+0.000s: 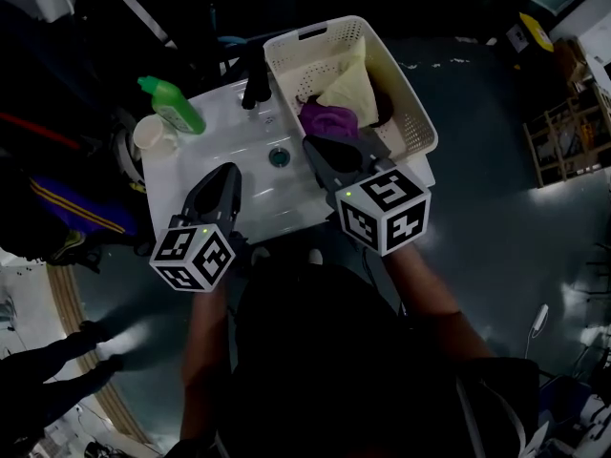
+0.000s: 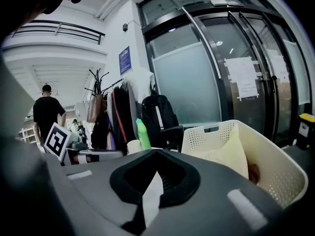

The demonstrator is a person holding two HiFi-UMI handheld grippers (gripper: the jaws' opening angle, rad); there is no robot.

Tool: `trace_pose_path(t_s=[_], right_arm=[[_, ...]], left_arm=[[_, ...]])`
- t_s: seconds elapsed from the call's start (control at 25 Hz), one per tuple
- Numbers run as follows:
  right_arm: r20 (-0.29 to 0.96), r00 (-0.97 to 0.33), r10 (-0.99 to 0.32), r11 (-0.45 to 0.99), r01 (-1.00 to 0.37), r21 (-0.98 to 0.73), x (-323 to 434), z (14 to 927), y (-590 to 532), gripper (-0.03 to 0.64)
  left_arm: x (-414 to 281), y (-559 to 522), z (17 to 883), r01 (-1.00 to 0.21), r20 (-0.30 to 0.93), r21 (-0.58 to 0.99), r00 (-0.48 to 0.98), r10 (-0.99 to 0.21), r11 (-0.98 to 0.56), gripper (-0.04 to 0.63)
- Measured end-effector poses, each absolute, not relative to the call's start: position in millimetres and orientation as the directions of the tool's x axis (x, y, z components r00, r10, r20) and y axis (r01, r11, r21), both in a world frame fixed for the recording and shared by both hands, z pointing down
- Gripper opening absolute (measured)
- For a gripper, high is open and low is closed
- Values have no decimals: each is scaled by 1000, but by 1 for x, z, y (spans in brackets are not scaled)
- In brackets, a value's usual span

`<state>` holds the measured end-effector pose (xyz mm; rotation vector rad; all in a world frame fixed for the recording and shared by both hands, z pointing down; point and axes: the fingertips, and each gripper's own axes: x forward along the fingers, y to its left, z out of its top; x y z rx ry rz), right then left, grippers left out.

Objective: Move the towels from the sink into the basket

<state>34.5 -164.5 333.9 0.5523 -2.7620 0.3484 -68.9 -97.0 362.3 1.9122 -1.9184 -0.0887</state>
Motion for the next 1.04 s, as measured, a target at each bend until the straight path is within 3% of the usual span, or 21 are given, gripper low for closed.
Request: trace_pose_path(t_s=[0.56, 1.04], right_arm=[[302, -920, -248, 928, -315, -197, 9, 330, -130, -3], [301, -920, -251, 930, -315, -189, 4, 329, -130, -3]], left_arm=[[-70, -79, 368, -941, 255, 331, 22, -967, 66, 9], [-71, -86, 367, -940, 244, 338, 35, -969, 51, 9]])
